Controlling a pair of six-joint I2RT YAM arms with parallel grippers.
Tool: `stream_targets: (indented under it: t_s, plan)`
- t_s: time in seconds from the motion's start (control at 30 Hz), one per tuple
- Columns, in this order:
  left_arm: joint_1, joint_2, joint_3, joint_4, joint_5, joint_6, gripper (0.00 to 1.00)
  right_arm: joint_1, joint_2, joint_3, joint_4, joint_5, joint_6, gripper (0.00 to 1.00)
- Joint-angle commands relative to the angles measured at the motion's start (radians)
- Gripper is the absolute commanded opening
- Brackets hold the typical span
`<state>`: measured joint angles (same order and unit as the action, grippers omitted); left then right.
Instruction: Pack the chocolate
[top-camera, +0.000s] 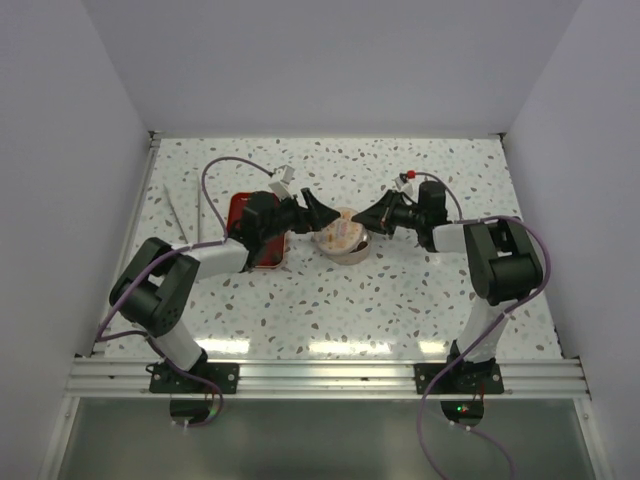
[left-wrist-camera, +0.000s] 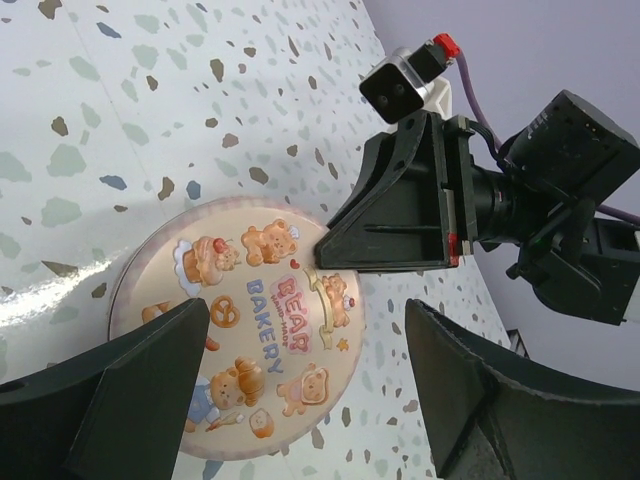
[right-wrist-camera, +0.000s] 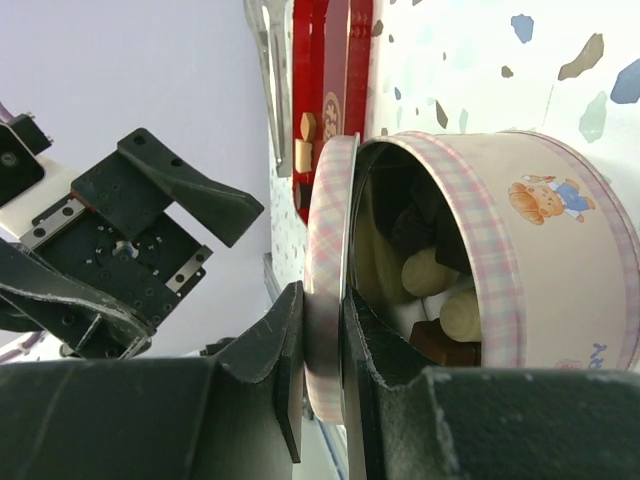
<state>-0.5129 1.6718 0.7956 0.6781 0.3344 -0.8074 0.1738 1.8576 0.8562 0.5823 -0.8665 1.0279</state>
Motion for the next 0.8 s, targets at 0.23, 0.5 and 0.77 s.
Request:
stream_targets:
  t_s: [0.23,0.5,0.77]
  plan:
    - [-0.001,-0.055,-0.050,0.107,0.006,0.043,0.85,-0.033,0.048,-0.054,0.295,-0.006,0.184,0.09]
    - [-0.001,-0.090,-0.088,0.124,0.002,0.051,0.85,-0.039,0.019,-0.049,0.337,-0.019,0.219,0.09]
    - [-0.003,-0.087,-0.072,0.068,0.000,0.065,0.85,-0.068,-0.034,-0.060,0.278,-0.020,0.193,0.09]
